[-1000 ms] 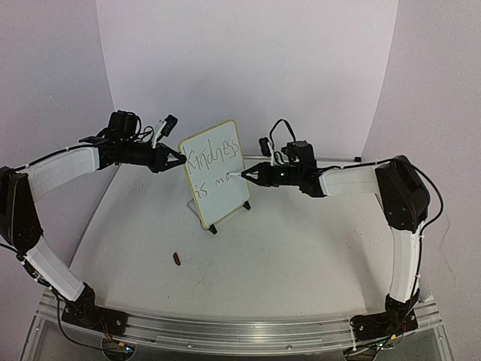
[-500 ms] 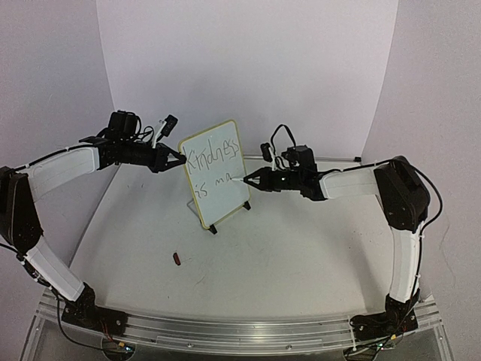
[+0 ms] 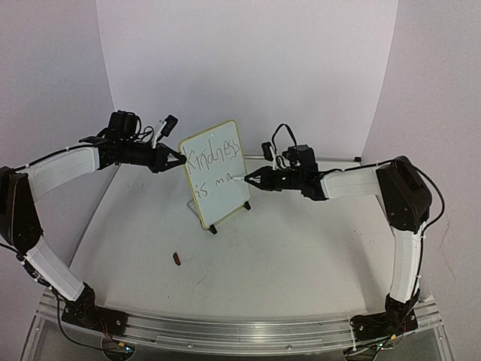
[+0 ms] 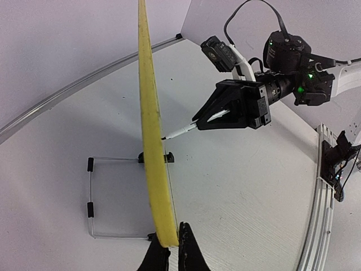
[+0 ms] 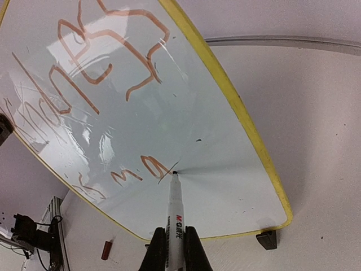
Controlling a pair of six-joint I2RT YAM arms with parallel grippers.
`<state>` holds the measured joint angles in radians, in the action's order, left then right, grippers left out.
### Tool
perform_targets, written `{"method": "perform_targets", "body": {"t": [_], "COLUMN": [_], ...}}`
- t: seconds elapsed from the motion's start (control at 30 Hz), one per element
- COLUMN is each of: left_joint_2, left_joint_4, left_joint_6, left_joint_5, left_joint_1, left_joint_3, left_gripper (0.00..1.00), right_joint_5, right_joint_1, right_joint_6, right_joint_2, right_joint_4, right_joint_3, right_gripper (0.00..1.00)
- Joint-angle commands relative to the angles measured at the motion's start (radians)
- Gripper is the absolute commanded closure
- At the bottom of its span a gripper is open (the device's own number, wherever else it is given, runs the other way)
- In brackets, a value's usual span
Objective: Write a sentence on the whiteboard
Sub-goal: Write on the whiteboard with the whiteboard marker without the cap.
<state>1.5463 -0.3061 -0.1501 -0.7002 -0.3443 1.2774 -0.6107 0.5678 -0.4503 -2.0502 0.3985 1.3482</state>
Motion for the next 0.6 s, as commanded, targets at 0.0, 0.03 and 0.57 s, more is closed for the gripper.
{"method": "perform_targets", "body": {"t": [0.0,0.03,0.57], "left_joint_2": [0.033,0.033,0.033], "left_joint_4": [-0.064,-0.064,-0.068], "left_joint_6": [-0.031,-0.031,-0.033], "left_joint_5": [0.022,0.021,0.022], "left_joint_1": [-0.007,-0.007,-0.007], "left_joint_3": [0.013,0.013,0.013], "left_gripper": [1.00,1.00,1.00], "right_joint_5": [0.024,0.021,-0.061], "right_joint_1": [-0.002,-0.002,-0.012], "right_joint_6": [0.011,0.012,0.031], "right_joint_2": [0.120,0.134,0.138], "right_joint_4": [0.029,0.027,0.021], "right_joint_3": [-0.030,-0.038,-0.061], "right_gripper": [1.00,1.00,1.00]}}
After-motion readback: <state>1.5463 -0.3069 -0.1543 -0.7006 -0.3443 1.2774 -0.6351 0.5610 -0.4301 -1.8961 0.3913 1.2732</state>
